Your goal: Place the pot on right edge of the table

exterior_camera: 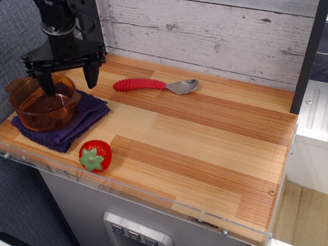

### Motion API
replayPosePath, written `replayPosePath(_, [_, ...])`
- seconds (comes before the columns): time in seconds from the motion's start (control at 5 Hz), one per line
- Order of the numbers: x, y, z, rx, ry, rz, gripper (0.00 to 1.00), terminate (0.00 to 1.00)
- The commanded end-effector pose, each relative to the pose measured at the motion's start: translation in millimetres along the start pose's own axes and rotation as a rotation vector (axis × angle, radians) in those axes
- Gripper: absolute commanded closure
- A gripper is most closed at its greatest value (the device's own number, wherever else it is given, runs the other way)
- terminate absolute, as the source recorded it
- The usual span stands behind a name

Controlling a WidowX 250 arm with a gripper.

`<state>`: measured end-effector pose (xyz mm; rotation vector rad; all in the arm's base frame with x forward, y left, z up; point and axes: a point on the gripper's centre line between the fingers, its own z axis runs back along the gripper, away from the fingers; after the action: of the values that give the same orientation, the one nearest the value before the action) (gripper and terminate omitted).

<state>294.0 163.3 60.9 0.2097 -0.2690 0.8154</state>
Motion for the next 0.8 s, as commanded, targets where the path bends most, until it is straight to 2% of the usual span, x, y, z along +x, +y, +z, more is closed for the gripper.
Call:
replayPosePath(0.0, [-6.5,3.6,1.2,-0.001,-0.011,0.024,0.00,0.00])
replayPosePath(0.2, [-10.9,8.7,1.2,-0.011,-0.007,0.040,1.00,0.00])
replayPosePath(0.6, [-11.2,12.8,2.3,-0.036,-0.003,0.039,1.00,0.00])
